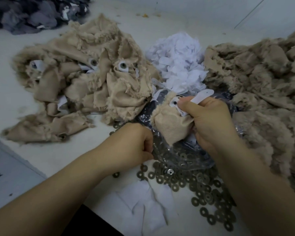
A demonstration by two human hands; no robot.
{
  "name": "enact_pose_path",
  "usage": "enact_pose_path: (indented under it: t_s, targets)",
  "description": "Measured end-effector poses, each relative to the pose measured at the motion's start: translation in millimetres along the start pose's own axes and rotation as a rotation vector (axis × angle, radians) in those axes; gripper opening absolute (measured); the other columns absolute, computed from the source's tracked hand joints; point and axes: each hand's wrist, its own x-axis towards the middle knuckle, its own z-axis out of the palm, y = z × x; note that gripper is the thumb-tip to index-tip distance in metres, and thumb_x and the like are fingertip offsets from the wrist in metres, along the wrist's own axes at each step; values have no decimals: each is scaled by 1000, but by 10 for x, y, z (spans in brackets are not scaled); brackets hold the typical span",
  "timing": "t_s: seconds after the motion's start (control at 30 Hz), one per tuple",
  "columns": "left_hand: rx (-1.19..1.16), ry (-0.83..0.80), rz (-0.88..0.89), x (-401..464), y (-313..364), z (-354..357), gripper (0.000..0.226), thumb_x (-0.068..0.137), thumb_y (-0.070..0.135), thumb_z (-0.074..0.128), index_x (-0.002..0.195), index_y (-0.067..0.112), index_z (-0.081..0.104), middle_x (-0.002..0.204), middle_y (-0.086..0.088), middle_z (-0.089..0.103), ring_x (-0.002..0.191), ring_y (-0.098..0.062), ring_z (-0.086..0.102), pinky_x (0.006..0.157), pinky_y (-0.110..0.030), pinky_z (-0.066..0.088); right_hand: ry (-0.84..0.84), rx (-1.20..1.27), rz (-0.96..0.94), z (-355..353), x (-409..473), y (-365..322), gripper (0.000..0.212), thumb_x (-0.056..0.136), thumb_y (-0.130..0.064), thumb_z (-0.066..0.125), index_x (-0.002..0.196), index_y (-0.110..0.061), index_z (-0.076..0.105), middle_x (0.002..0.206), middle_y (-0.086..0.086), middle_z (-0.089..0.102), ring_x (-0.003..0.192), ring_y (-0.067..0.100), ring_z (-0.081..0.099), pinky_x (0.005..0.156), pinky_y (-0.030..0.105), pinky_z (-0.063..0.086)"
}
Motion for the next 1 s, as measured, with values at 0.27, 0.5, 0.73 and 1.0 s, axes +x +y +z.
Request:
enact_pose_path:
  t_s: [0.27,0.5,0.73,1.0]
  targets:
    - [84,194,-1,-24,-67,44,11,82,26,75,81,17,69,67,12,50,62,-5,46,61,-31,47,10,-17,30,16,10,79,13,85,-12,75,73,-17,78,78,14,76,68,28,69,57,35,54]
    - [-19,255,-22,-10,-179,-73,12,85,27,73,74,24,73,66,12,65,65,0,60,58,-14,47,23,-59,8,-9,27,108,4,83,-18,76,80,-16,78,77,17,73,52,26,60,46,30,46]
    - [-414,-395,-1,-184,-321,-414,12,86,23,73,95,30,78,70,1,75,55,-13,68,49,-21,52,40,-69,-10,-31,34,152,10,78,-23,78,83,-15,77,72,17,70,45,25,47,42,30,42]
    - [143,148,60,88,-221,-105,11,78,35,79,80,25,74,72,14,56,63,-6,53,58,-23,46,50,-65,-44,-4,24,167,3,79,-15,78,78,-17,77,80,19,74,69,37,65,65,54,51]
